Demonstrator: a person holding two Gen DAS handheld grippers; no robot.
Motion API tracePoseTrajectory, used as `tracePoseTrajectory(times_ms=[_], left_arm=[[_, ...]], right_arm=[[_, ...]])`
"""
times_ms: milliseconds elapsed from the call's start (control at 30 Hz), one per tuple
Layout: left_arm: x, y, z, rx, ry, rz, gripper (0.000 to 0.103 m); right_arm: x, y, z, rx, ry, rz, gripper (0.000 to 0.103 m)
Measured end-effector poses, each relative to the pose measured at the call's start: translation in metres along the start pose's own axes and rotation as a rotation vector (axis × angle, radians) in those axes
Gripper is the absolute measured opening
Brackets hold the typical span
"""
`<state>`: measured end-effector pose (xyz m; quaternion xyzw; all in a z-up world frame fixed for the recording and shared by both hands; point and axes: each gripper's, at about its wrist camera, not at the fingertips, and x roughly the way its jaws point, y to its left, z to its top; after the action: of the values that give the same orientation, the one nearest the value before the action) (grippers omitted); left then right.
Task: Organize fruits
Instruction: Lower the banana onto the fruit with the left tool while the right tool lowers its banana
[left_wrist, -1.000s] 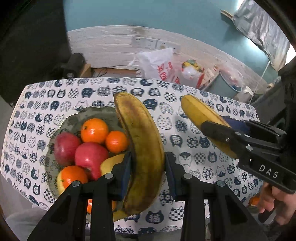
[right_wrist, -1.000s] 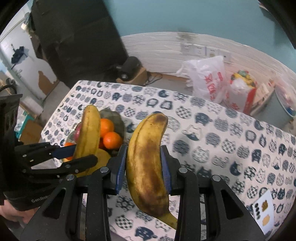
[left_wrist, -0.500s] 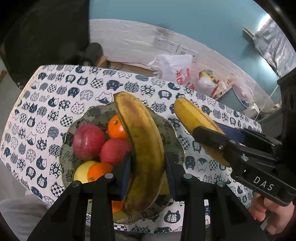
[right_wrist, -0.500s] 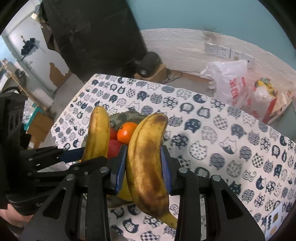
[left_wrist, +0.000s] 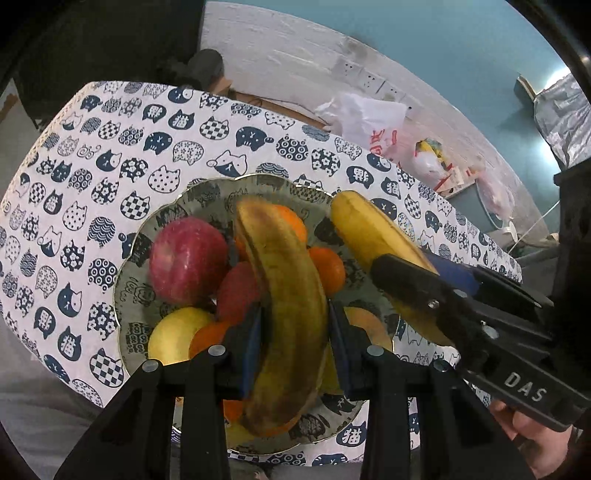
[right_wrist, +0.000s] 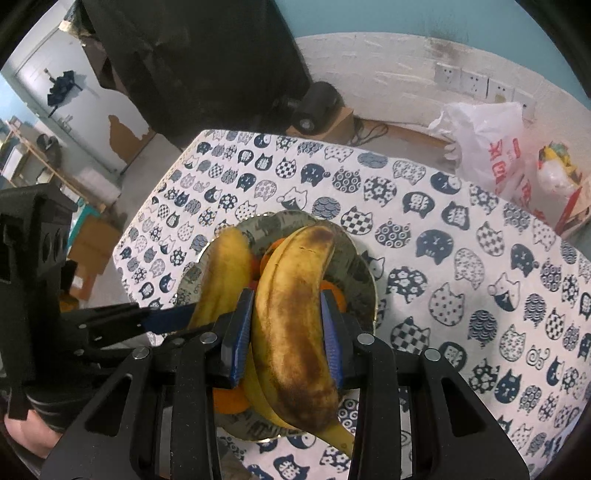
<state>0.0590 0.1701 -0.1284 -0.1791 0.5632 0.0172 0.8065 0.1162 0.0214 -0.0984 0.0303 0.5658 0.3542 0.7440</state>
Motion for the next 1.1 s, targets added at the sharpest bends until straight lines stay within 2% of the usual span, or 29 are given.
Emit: tracePoseTrajectory(times_ms=[233, 400, 533, 700, 867, 1100], left_arm=[[0.0, -0.002, -0.001, 0.036, -0.006, 0.02, 0.043], [-0.001, -0.002, -0.001, 0.042, -0.01, 0.019, 0.048], [-0.002, -0.002, -0.001, 0.045, -0.011, 0.02, 0.054], [-0.006, -0.005, -0.002, 0.051, -0.023, 0.032, 0.062], [-0.008, -0.005, -0.003, 0.048, -0.025, 0.037, 0.064], [-0.01, -0.007, -0.004, 0.05, -0.028, 0.046, 0.069]], right_arm=[[0.021, -0.008, 0.001, 0.06, 0.045, 0.05, 0.035], [0.021, -0.009, 0.002, 0.07, 0.042, 0.067, 0.036], [0.019, -0.01, 0.002, 0.073, 0.041, 0.057, 0.044], [0.018, -0.014, 0.001, 0.085, 0.043, 0.054, 0.047], [0.015, -0.017, -0.001, 0.096, 0.044, 0.036, 0.056], [0.009, -0.024, -0.003, 0.119, 0.037, 0.019, 0.062]])
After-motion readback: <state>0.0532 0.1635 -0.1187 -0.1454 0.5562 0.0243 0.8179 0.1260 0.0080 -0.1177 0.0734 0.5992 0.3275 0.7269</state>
